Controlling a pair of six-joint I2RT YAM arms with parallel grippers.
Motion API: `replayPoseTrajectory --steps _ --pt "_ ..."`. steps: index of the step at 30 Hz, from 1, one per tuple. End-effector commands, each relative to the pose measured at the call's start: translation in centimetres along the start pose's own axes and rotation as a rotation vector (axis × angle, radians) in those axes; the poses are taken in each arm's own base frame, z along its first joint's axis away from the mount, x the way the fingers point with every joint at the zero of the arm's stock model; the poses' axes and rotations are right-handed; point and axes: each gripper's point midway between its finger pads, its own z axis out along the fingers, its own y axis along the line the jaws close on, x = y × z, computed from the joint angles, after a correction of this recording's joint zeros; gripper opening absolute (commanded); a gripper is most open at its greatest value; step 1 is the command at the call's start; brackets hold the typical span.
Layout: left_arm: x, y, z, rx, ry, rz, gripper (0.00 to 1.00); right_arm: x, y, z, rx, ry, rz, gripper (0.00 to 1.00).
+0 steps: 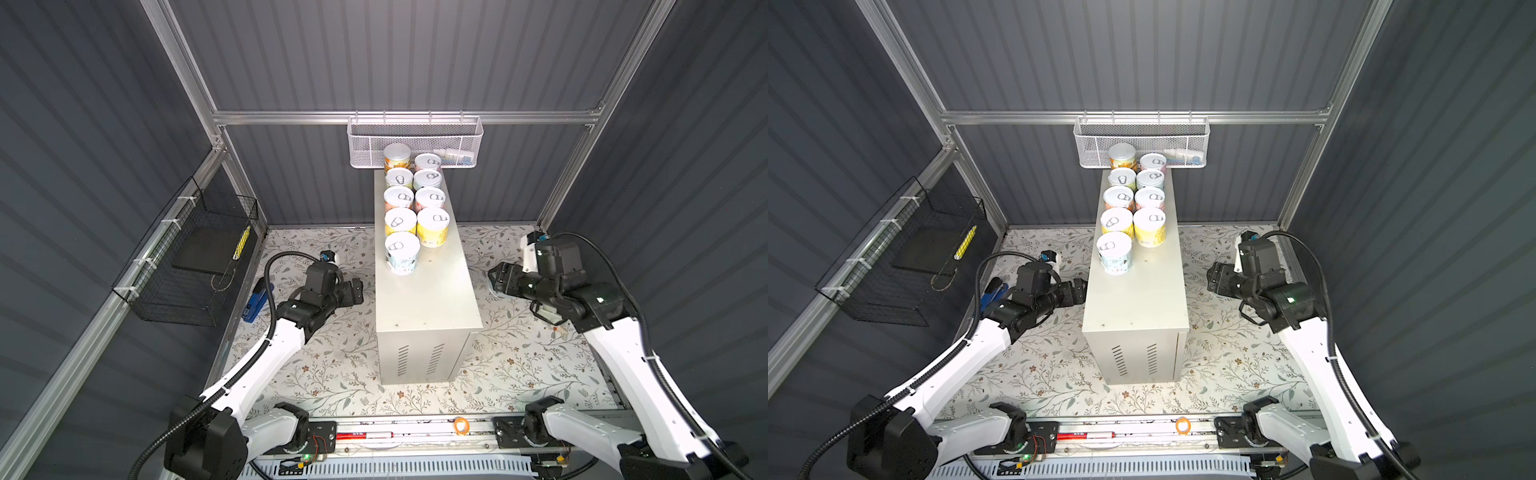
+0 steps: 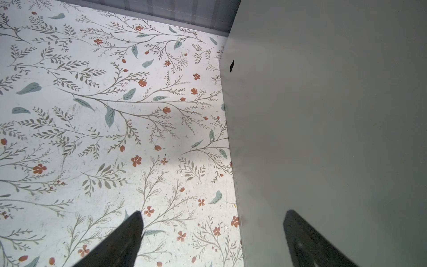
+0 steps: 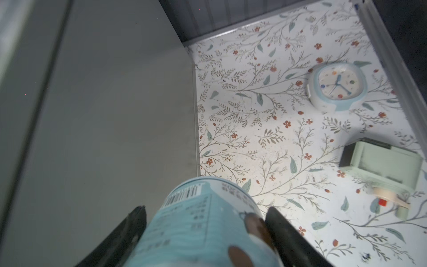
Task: Place and organize the canned foods onto the counter
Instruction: 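Lift the pale blue can up onto the cabinet top with the right gripper, then set the can down beside the other pale blue can with the right gripper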
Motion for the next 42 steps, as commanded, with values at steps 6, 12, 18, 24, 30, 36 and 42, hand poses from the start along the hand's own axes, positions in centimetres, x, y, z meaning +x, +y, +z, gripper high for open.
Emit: replayPoseTrajectory --steps 6,12,18,24,30,36,42 --pt "-1.0 0.0 -0.9 0.0 -0.012 0.013 0.96 -3.4 2.1 -6.0 -0.019 -0.072 -0.081 0.0" --pt "-1.4 -0.2 -1.0 0.004 -0.018 0.012 0.96 -5.2 5.6 -7.9 -0.068 -0.036 -0.193 0.0" --pt "-1.4 -0.3 -0.9 0.01 -0.018 0.007 0.96 -6.1 9.9 -8.7 -0.141 -0.018 -0.289 0.0" --pt "-1.2 -0.2 -1.1 0.007 -0.021 0.01 0.96 -5.5 13.2 -8.0 -0.198 0.012 -0.352 0.0" --pt "-0.9 0.1 -1.4 0.0 -0.024 0.008 0.96 -4.4 15.2 -6.3 -0.225 0.051 -0.388 0.0" --pt "-0.6 0.3 -1.4 -0.007 -0.02 0.007 0.96 -3.6 16.2 -4.9 -0.242 0.087 -0.398 0.0" --pt "-0.2 0.7 -1.4 -0.018 -0.019 0.007 0.96 -2.7 16.9 -3.8 -0.244 0.122 -0.413 0.0"
